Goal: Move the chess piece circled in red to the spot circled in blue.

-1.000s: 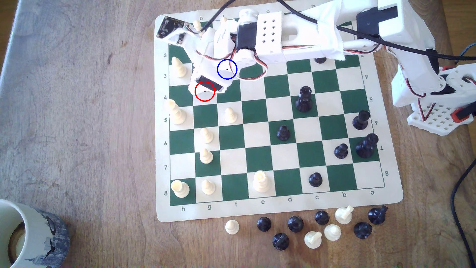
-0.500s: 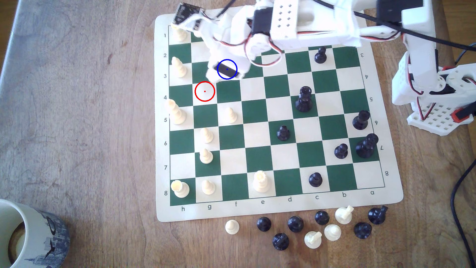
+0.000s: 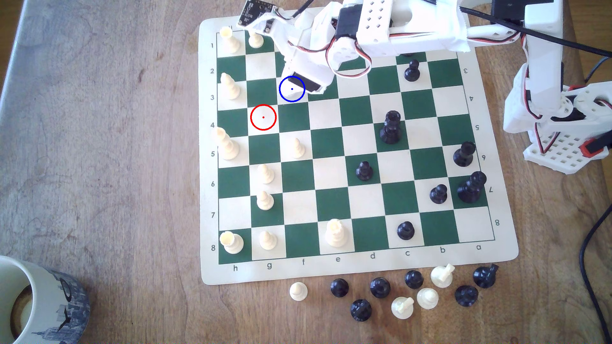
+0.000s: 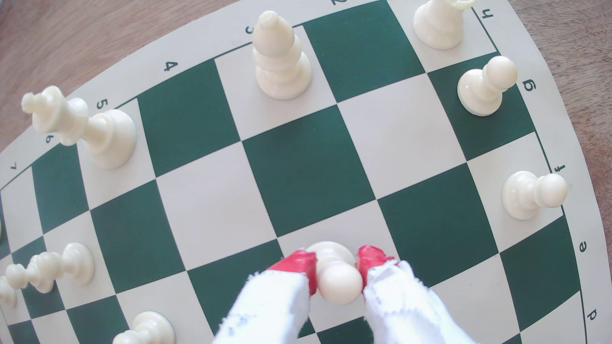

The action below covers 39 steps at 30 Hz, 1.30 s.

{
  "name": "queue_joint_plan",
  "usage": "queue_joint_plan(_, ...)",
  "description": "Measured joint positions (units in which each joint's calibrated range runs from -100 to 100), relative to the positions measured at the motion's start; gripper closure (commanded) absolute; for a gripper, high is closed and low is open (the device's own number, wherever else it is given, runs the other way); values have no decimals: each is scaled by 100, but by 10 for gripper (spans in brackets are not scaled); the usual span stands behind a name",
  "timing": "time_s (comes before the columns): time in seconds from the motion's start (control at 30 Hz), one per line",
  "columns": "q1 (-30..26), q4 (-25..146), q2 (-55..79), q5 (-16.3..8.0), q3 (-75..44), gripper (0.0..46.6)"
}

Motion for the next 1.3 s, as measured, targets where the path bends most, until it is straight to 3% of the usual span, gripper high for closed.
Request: queue_joint_plan(1.3,0,80,8,274,0,449)
